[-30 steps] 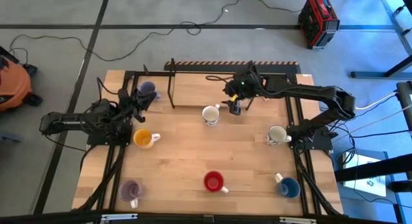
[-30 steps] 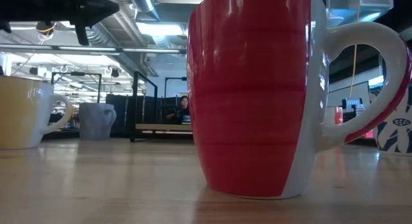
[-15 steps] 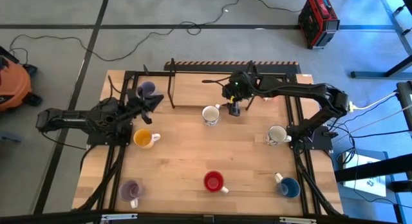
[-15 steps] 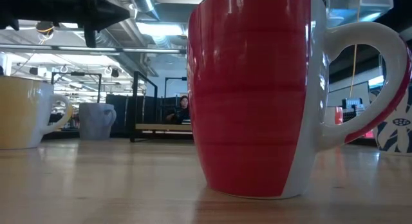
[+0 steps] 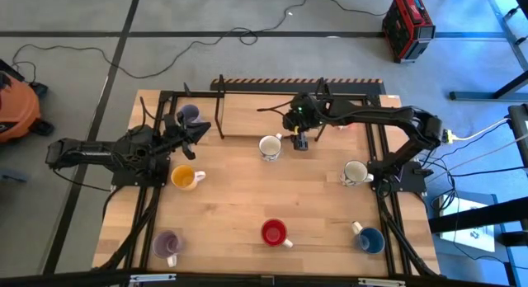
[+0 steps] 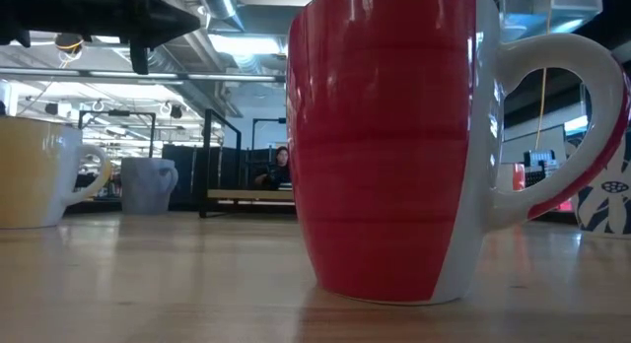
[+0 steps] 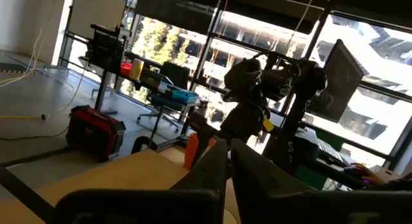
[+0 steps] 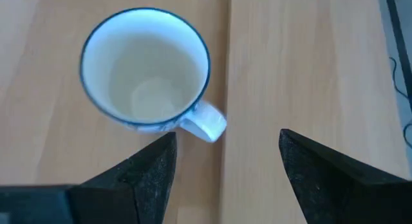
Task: Place coffee mugs
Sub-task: Put the top blue patterned mug on the shelf
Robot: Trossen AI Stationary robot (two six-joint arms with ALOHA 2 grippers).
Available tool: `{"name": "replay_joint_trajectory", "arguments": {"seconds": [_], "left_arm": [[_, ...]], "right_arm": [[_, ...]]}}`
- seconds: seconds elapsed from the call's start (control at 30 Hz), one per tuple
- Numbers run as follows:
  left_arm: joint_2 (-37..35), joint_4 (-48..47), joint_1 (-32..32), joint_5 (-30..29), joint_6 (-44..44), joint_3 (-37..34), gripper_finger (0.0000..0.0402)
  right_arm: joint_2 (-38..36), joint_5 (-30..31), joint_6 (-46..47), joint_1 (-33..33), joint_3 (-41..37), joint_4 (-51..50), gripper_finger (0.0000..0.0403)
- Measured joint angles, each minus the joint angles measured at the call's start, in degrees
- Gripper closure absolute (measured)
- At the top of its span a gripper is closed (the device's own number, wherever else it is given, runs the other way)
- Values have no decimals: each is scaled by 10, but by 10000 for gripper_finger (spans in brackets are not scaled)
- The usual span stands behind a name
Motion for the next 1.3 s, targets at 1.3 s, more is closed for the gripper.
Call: {"name": "replay_joint_trajectory", "arguments": {"seconds": [1.3], "left_arm": [[0,-2,0,8,4,0,385]], "right_arm": [[90,-37,-68,79,0,38,196]]}}
